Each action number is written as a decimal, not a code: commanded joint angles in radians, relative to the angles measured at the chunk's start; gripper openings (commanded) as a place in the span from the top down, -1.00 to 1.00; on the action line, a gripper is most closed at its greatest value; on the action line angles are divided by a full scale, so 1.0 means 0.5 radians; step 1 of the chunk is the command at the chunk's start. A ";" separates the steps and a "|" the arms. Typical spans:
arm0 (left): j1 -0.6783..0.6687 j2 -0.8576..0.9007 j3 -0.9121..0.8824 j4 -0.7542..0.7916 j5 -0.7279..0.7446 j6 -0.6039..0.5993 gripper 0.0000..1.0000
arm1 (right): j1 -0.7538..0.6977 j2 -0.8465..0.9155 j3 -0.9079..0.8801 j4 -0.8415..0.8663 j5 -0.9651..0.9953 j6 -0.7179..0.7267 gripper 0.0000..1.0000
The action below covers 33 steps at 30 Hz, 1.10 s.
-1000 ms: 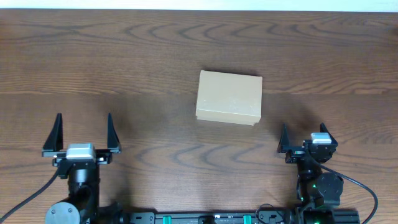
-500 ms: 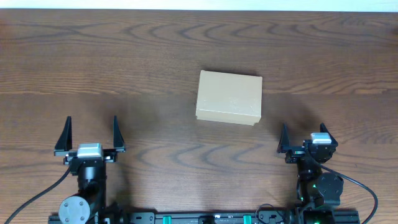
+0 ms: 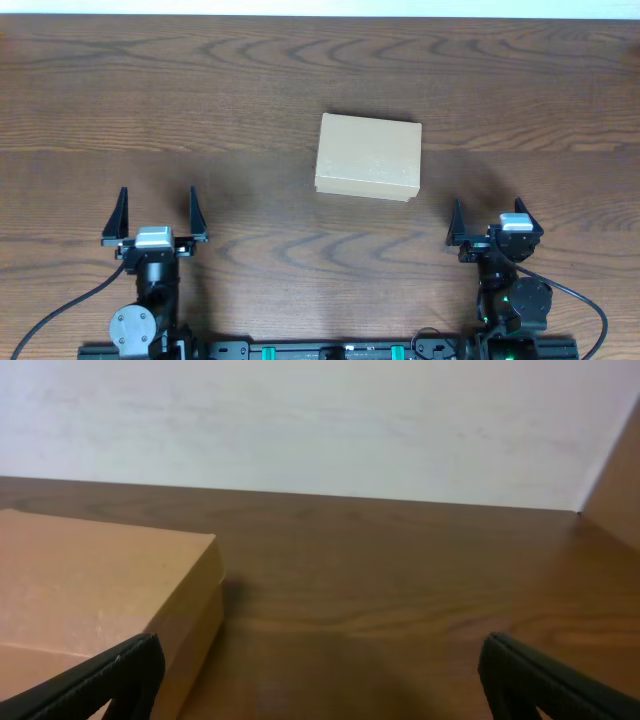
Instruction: Pack container
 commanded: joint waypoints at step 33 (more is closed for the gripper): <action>0.007 -0.018 -0.024 -0.809 -0.060 -0.332 -0.90 | 0.004 -0.011 -0.004 -0.011 0.014 0.011 -0.98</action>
